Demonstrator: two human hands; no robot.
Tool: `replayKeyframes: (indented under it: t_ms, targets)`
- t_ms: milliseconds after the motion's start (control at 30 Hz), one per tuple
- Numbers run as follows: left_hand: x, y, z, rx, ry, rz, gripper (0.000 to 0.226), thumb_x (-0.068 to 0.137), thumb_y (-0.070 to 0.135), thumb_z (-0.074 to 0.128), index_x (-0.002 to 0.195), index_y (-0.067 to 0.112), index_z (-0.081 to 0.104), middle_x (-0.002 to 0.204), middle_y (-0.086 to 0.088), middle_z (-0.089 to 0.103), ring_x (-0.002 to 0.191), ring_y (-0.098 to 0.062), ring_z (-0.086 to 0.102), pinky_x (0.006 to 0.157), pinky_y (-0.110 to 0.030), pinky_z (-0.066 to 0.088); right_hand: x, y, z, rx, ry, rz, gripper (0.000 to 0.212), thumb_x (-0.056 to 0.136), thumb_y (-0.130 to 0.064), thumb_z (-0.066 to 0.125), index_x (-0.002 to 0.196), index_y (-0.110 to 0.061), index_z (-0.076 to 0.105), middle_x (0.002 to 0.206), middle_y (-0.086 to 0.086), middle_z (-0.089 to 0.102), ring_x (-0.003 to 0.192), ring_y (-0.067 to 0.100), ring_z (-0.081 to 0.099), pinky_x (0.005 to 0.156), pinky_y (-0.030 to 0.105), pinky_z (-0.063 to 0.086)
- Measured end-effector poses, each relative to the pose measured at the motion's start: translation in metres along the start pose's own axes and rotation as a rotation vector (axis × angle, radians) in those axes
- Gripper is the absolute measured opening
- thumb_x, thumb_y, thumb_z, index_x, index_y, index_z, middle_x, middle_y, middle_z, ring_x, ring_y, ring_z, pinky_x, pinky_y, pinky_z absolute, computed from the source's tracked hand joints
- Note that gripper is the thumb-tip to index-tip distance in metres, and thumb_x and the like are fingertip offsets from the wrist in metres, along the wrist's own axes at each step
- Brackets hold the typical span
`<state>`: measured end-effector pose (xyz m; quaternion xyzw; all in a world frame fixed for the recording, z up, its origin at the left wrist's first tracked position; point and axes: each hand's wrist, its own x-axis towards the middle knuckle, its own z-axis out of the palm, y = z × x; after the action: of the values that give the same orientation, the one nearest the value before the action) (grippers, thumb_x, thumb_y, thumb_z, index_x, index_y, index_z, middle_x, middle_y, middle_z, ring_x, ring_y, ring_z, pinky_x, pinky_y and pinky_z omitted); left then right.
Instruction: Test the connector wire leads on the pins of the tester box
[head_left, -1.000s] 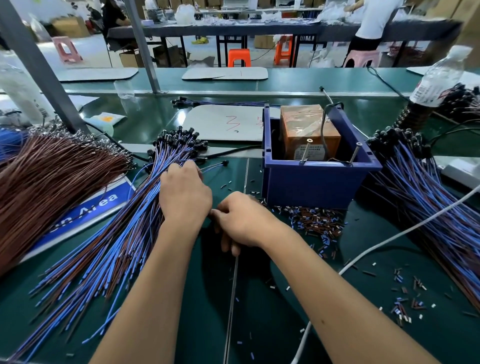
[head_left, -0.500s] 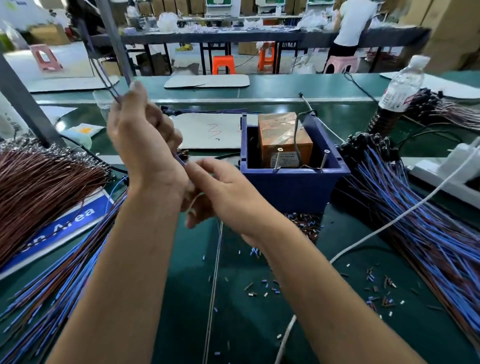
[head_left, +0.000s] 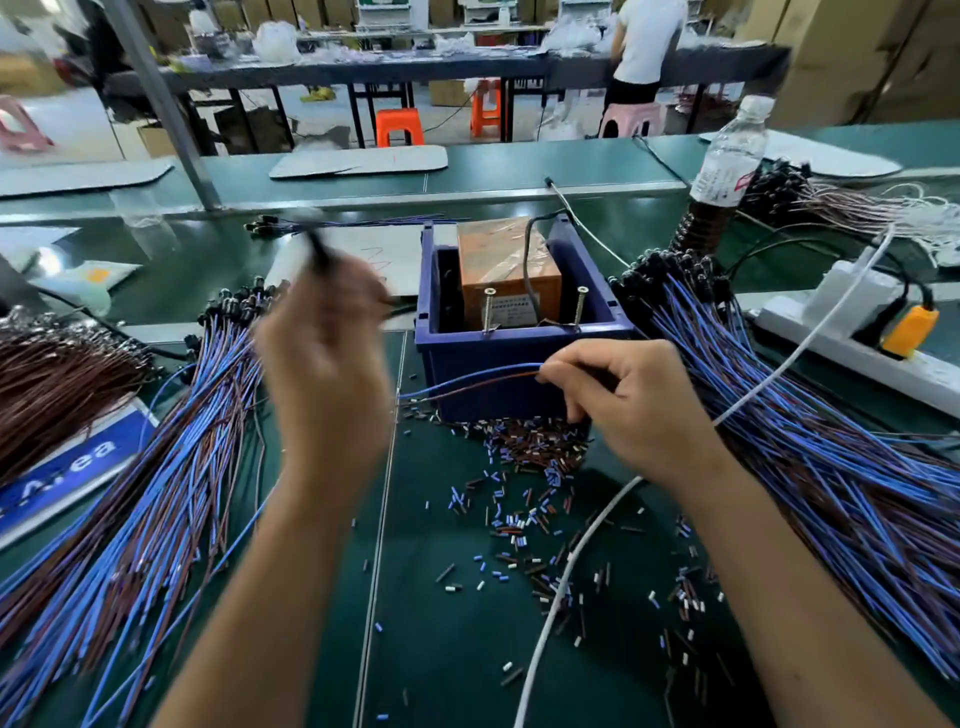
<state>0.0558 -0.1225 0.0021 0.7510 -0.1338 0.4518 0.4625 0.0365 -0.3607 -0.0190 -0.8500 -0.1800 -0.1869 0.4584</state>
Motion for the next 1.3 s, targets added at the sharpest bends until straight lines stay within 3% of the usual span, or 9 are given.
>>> replayKeyframes:
  t_ms: [100, 167, 233, 333, 467, 567, 1000, 1133, 1300]
  targets:
    - [-0.032, 0.037, 0.027, 0.063, -0.407, 0.275, 0.024, 0.109, 0.027, 0.049, 0.107, 0.012, 0.068, 0.102, 0.005, 0.068, 0.082, -0.017, 0.066, 0.065, -0.037, 0.053, -0.006, -0.002, 0.016, 0.022, 0.011, -0.072, 0.033, 0.099, -0.017, 0.067, 0.074, -0.039, 0.065, 0.057, -0.005, 0.060, 0.053, 0.009, 0.054, 0.058, 0.022, 0.042]
    - [-0.050, 0.035, 0.042, 0.079, -0.520, 0.262, 0.024, 0.108, 0.024, 0.052, 0.124, 0.014, 0.068, 0.120, 0.005, 0.068, 0.097, -0.019, 0.069, 0.073, -0.040, 0.057, -0.010, -0.002, 0.021, 0.027, 0.038, -0.076, 0.042, 0.096, -0.011, 0.063, 0.070, -0.042, 0.052, 0.058, -0.006, 0.058, 0.054, 0.008, 0.053, 0.056, 0.024, 0.041]
    - [-0.056, 0.026, 0.046, 0.066, -0.566, 0.170, 0.032, 0.107, 0.026, 0.051, 0.133, 0.014, 0.065, 0.123, 0.000, 0.069, 0.104, -0.026, 0.070, 0.079, -0.045, 0.058, -0.013, 0.002, 0.020, 0.037, 0.079, -0.059, 0.039, 0.096, -0.011, 0.060, 0.070, -0.039, 0.054, 0.060, -0.007, 0.059, 0.056, 0.005, 0.054, 0.056, 0.024, 0.041]
    - [-0.063, 0.021, 0.049, 0.016, -0.565, 0.101, 0.028, 0.105, 0.027, 0.057, 0.126, 0.013, 0.067, 0.113, 0.000, 0.074, 0.101, -0.025, 0.071, 0.080, -0.044, 0.056, -0.015, 0.007, 0.020, 0.092, 0.096, -0.016, 0.028, 0.098, -0.015, 0.060, 0.075, -0.030, 0.066, 0.062, -0.003, 0.064, 0.058, 0.006, 0.060, 0.059, 0.024, 0.045]
    - [-0.059, 0.007, 0.045, -0.058, -0.503, 0.043, 0.008, 0.097, 0.020, 0.071, 0.101, 0.013, 0.071, 0.088, 0.007, 0.071, 0.080, -0.015, 0.067, 0.070, -0.039, 0.053, -0.019, 0.008, 0.023, 0.184, 0.138, 0.077, 0.011, 0.097, -0.018, 0.073, 0.087, -0.018, 0.079, 0.067, -0.004, 0.073, 0.060, 0.006, 0.068, 0.063, 0.020, 0.051]
    - [-0.057, -0.004, 0.041, -0.031, -0.442, 0.027, 0.010, 0.097, 0.017, 0.071, 0.088, 0.012, 0.070, 0.074, 0.009, 0.066, 0.068, -0.015, 0.063, 0.063, -0.037, 0.050, -0.019, 0.010, 0.019, 0.275, 0.194, 0.137, 0.012, 0.097, -0.021, 0.074, 0.086, -0.018, 0.079, 0.069, -0.003, 0.075, 0.051, 0.003, 0.059, 0.055, 0.014, 0.045]
    - [-0.060, 0.002, 0.044, -0.224, -0.492, -0.106, 0.011, 0.097, 0.014, 0.072, 0.087, 0.011, 0.071, 0.073, 0.005, 0.069, 0.069, -0.018, 0.066, 0.063, -0.040, 0.053, -0.022, 0.011, 0.019, 0.307, 0.132, 0.121, 0.015, 0.097, -0.028, 0.073, 0.083, -0.024, 0.077, 0.067, 0.002, 0.073, 0.045, 0.004, 0.050, 0.048, 0.016, 0.040]
    - [-0.060, 0.006, 0.042, -0.293, -0.510, -0.178, 0.012, 0.097, 0.012, 0.070, 0.086, 0.008, 0.072, 0.072, 0.002, 0.069, 0.069, -0.019, 0.067, 0.066, -0.041, 0.054, -0.022, 0.011, 0.018, 0.316, 0.173, 0.097, 0.014, 0.096, -0.027, 0.074, 0.083, -0.021, 0.078, 0.066, 0.000, 0.072, 0.050, 0.002, 0.057, 0.056, 0.010, 0.042]
    - [-0.060, 0.008, 0.042, -0.347, -0.518, -0.271, 0.015, 0.098, 0.010, 0.068, 0.084, 0.006, 0.070, 0.069, 0.000, 0.069, 0.064, -0.008, 0.061, 0.065, -0.022, 0.049, -0.021, 0.013, 0.017, 0.343, 0.235, 0.139, 0.019, 0.098, -0.028, 0.073, 0.081, -0.022, 0.076, 0.065, 0.002, 0.070, 0.047, 0.008, 0.052, 0.049, 0.017, 0.042]
